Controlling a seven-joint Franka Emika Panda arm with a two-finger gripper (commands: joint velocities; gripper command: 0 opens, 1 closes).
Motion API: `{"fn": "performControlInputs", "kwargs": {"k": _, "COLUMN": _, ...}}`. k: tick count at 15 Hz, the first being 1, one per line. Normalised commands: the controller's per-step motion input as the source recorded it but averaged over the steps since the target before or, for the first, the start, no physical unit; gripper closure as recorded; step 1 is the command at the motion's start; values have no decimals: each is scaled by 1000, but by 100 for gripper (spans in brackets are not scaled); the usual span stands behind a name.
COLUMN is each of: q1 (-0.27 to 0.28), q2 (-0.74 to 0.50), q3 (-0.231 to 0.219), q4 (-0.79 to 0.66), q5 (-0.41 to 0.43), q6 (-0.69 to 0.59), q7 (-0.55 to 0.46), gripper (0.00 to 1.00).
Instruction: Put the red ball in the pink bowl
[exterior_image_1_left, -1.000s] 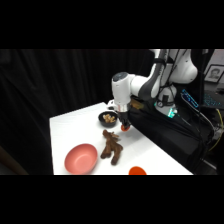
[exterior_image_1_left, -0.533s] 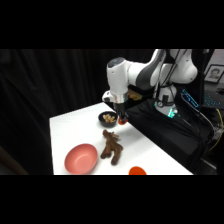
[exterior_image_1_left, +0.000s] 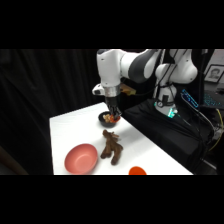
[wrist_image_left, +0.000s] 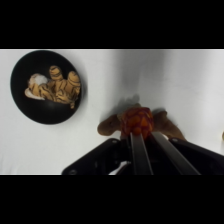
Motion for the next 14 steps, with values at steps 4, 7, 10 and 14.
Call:
{"fn": "performControlInputs", "kwargs": {"k": 4, "q1": -40, "q2": 327, "q3": 28, "q4": 479, "q5": 8, "q6": -47, "q7": -55, "gripper": 97}}
{"fn": "performControlInputs", "kwargs": {"k": 7, "q1": -12, "q2": 318, "q3": 38, "q4": 498, "q5": 39, "q6": -87, "q7": -55, "gripper": 97}}
{"fn": "performControlInputs", "kwargs": {"k": 10, "q1": 12, "q2": 305, "q3": 38, "q4": 524, "q5": 47, "q6": -131, "q7": -47, "gripper": 97}}
{"fn": "performControlInputs", "kwargs": {"k": 14, "q1": 22, "q2": 334, "q3": 25, "q4": 578, "q5": 67, "q6": -182, "q7": -54, "gripper": 97}}
